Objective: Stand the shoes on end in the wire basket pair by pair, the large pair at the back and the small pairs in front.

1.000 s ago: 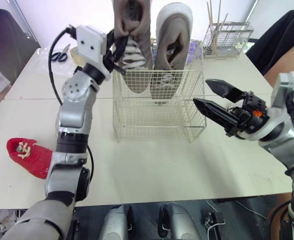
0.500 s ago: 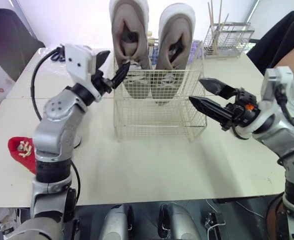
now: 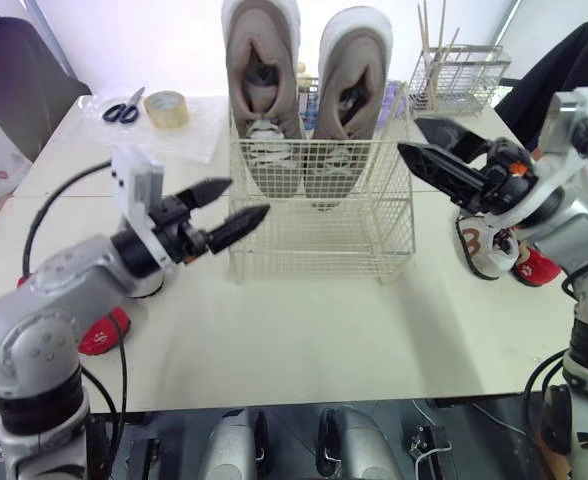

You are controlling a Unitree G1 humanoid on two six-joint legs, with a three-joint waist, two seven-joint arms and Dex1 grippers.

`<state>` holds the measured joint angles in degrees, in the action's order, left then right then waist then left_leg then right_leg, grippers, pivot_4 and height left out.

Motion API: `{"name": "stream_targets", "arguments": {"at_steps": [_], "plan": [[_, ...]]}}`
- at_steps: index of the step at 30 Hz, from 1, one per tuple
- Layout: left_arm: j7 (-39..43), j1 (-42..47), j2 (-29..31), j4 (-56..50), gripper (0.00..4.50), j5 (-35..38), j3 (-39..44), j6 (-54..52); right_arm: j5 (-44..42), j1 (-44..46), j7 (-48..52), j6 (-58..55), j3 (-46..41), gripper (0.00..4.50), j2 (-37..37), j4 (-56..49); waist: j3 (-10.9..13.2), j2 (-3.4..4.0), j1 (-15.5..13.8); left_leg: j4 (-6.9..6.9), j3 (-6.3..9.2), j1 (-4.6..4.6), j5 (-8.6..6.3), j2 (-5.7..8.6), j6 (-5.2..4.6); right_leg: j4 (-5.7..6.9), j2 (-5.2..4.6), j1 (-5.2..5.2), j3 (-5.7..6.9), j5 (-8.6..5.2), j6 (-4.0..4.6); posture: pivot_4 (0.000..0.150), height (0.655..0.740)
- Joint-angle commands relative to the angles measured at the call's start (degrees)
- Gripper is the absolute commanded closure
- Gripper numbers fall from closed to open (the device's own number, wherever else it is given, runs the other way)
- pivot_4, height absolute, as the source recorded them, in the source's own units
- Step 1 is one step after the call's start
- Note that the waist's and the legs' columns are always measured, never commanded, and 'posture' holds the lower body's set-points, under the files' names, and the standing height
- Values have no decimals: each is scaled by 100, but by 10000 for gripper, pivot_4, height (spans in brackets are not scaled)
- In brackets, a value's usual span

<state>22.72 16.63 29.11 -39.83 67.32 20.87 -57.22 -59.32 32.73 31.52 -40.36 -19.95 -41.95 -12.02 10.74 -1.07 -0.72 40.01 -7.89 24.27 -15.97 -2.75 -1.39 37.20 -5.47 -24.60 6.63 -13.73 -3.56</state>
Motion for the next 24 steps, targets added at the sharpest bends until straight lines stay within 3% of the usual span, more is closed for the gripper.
{"name": "stream_targets", "arguments": {"at_steps": [1, 4, 8, 12, 16, 20, 24], "plan": [[-314, -366, -48, -563, 582, 988, -311, 132, 507, -60, -755, 205, -651, 0, -202, 90, 0, 0, -15, 1, 1, 1, 0, 1, 0, -1, -1, 0, 1, 0, 0, 1500, 7400], [-257, -816, -10, -870, 582, 804, -947, 151, 1113, -790, -1093, 288, -915, 0, -324, -276, -3, 2, -17, 1, 3, -3, -1, 4, 0, -1, -1, 7, 3, 0, 0, 1500, 7400], [173, -1097, 138, -1007, 582, -147, -1791, 469, 1582, -1937, -1572, 338, -1411, 0, -103, -673, -8, 23, -7, -2, 2, -5, -1, 4, 0, -3, 6, 7, 3, -1, 0, 1500, 7400], [333, -1322, -7, -1005, 582, -344, -2096, 844, 1720, -2888, -1816, 380, -1531, 0, 399, -1300, -28, 74, 13, -5, 0, -14, -2, -3, 1, -4, 17, 6, -9, -1, 2, 1500, 7400], [110, -1808, -351, -884, 582, -1368, -2645, 1439, 2193, -3728, -2102, 646, -1373, 0, 1031, -1697, -56, 116, 2, -17, 1, -19, -18, -7, -25, -11, 24, 6, -11, -4, 3, 1500, 7400], [-256, -2180, -789, -820, 582, -2255, -3217, 1916, 2467, -4062, -2090, 806, -1084, 0, 1367, -1669, -57, 121, 5, -18, -1, -18, -21, -4, -30, -16, 22, 4, -14, -13, 20, 1500, 7400], [-525, -2220, -1148, -821, 582, -2628, -3626, 2054, 2807, -3786, -2097, 1041, -844, 0, 1464, -1149, -59, 124, 10, -16, -1, -18, -23, -5, -32, -20, 20, 4, -15, -14, 27, 1500, 7400]]}}
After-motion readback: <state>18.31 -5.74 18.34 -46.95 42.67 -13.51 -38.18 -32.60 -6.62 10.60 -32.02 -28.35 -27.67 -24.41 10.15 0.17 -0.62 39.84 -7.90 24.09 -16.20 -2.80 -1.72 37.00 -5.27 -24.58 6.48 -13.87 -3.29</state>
